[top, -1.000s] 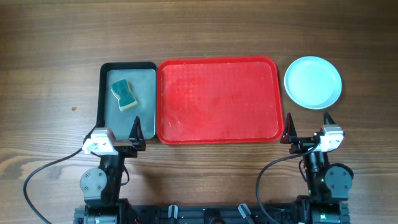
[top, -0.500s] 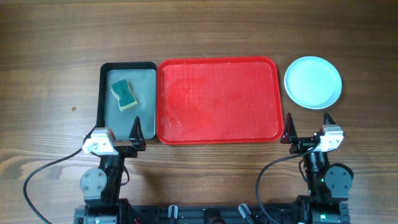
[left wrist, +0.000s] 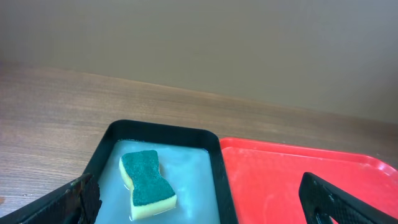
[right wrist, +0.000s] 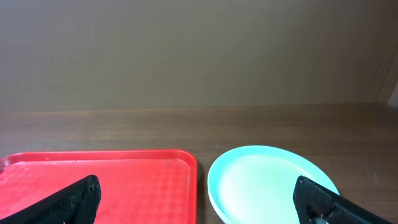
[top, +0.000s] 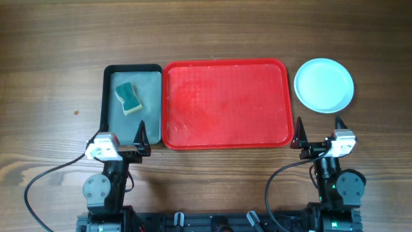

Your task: Clean dirty plates on tray and stack at the side

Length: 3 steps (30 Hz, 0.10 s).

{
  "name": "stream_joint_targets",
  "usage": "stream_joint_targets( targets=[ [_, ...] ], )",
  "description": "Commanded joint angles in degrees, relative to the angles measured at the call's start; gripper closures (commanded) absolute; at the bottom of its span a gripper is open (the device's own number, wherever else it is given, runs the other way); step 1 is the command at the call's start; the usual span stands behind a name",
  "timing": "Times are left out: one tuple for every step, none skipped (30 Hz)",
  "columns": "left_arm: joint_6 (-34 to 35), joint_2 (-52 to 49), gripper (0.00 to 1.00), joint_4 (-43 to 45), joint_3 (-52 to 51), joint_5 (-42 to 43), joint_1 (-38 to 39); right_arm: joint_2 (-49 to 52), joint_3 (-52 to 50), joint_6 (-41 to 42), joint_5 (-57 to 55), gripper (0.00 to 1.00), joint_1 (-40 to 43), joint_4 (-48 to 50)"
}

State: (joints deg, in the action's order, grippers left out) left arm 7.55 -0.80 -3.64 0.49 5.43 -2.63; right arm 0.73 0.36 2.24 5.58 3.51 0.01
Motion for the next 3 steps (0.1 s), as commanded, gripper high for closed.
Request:
stream_joint_targets(
  targets=[
    [-1.1,0.4,0.00,-0.4,-0.2,-0.4,0.3,-0.5,-0.1,-0.6,0.9,0.00,-0.2,0.3],
    [-1.1,0.4,0.00,-0.4,-0.2,-0.4,0.3,-0.5,-0.1,-0.6,0.9,0.00,-0.2,0.3],
    [-1.1,0.4,0.00,-0.4,-0.2,-0.4,0.3,-0.5,-0.1,-0.6,0.9,0.00,-0.2,0.3]
  ],
)
